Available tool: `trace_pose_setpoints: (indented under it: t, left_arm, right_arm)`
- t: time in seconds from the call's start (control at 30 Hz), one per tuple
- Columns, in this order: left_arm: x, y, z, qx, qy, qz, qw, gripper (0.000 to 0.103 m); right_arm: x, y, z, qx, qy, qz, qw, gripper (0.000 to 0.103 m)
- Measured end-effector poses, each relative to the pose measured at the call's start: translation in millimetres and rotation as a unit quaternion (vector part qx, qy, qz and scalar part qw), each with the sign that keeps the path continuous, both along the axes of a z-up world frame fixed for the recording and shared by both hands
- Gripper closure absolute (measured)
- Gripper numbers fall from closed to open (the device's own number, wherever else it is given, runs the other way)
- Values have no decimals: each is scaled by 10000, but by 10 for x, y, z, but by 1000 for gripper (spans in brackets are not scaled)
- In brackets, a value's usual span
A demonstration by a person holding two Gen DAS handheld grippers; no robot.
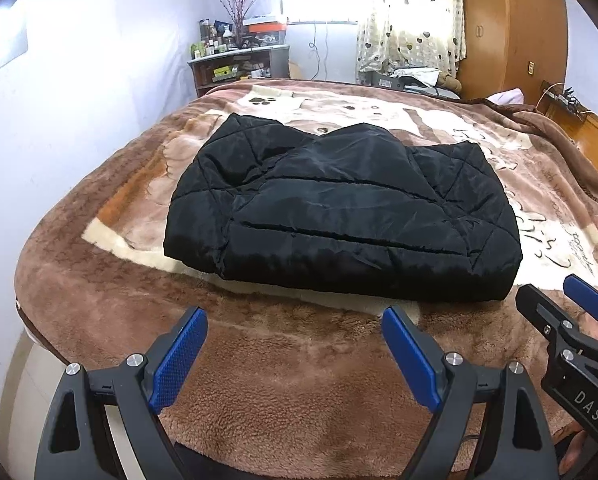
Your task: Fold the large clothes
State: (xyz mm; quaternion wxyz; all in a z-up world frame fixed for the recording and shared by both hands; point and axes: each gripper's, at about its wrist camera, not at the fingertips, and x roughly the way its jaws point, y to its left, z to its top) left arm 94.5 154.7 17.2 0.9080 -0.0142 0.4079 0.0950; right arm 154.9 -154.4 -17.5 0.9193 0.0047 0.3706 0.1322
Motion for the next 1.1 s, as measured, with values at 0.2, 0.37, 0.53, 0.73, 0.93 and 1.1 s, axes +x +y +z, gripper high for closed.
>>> trace_pose_setpoints:
  t: [0.2, 0.37, 0.53, 0.73, 0.93, 1.1]
  left_arm:
    - [-13, -10, 12, -45, -19, 11, 10000, 14]
    - [-26, -23, 18, -46, -23, 2, 10000, 14]
    - [-24, -20, 22, -75, -22, 16, 10000, 14]
    - [-13, -29, 30, -112, -30, -7, 9999, 14]
    - [-18, -55, 16, -101, -2, -50, 9999, 14]
    - [-14, -72, 17, -77, -3, -62, 10000, 14]
  right_arm:
    - [-5, -7, -2, 11, -6, -14, 10000, 27]
    - [-2, -13, -2, 11, -2, -9, 10000, 27]
    - [-23, -12, -6, 27, -8, -31, 10000, 27]
    - [-44, 5, -4, 42, -7, -60, 10000, 27]
    - [-61, 13, 1, 65, -13, -94, 9999, 27]
    - [-54, 19, 4, 77, 6, -93, 9999, 27]
